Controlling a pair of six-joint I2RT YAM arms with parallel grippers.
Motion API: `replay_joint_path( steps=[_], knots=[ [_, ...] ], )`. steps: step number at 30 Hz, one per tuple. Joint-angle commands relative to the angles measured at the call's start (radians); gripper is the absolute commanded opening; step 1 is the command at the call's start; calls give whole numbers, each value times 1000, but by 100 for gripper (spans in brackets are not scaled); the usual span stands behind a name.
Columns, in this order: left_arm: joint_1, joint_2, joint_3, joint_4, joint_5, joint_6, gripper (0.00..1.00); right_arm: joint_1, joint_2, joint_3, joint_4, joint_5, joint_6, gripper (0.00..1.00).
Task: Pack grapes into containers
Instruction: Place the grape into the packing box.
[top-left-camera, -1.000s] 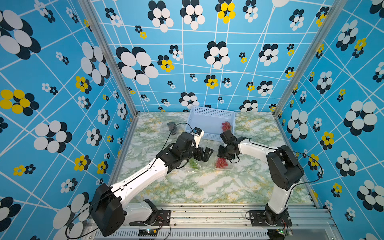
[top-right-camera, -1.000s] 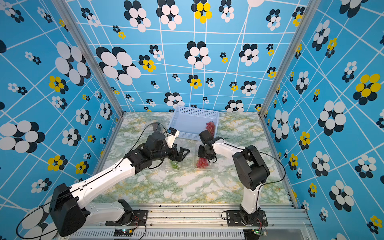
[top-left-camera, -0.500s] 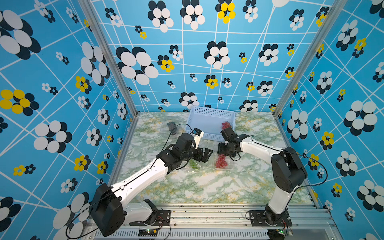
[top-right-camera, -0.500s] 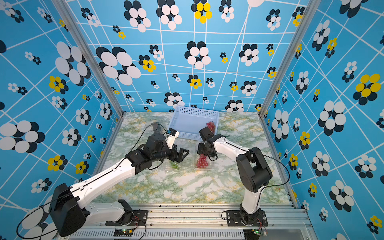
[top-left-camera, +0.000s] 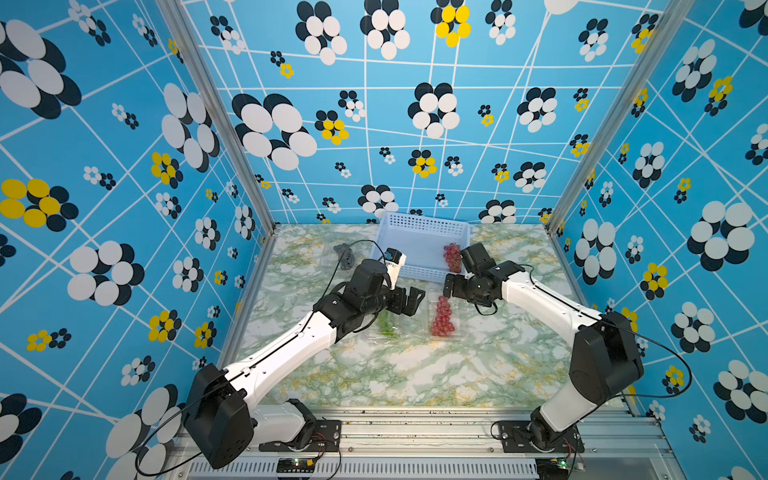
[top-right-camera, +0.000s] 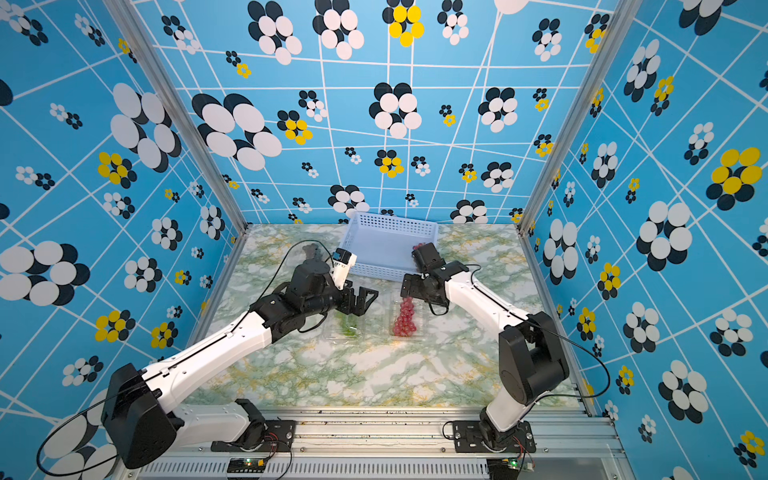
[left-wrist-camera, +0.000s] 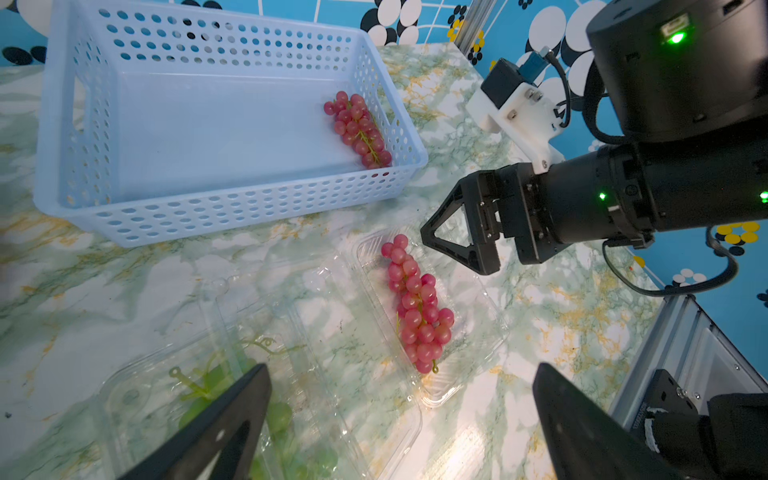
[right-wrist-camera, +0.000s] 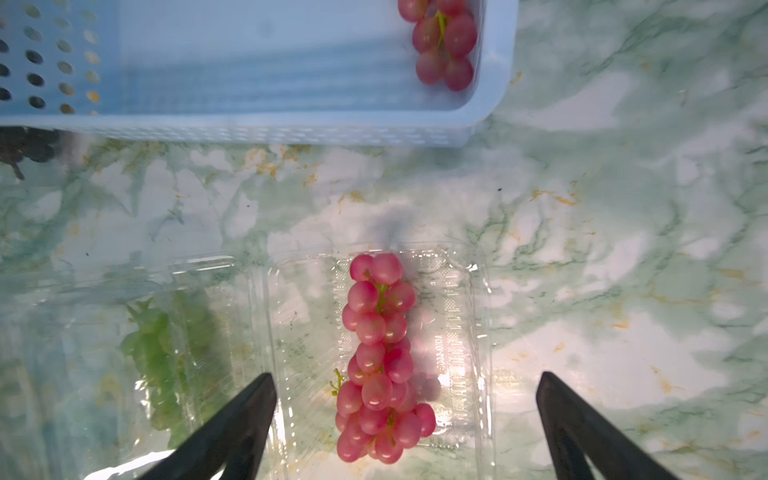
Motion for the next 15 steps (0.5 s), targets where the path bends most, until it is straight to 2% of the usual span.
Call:
replay_joint_path(
  steps=[1, 9, 15],
  knots=[
    [11, -6, 23, 34, -8, 3, 99, -24, -33, 23, -55, 13, -25, 99],
    [21, -32, 26, 4, -28, 10, 99, -40, -51, 30, -48, -31, -17, 99],
    [55, -40, 34, -4, -32, 3, 99, -62, -43, 99, -76, -43, -25, 99]
  ],
)
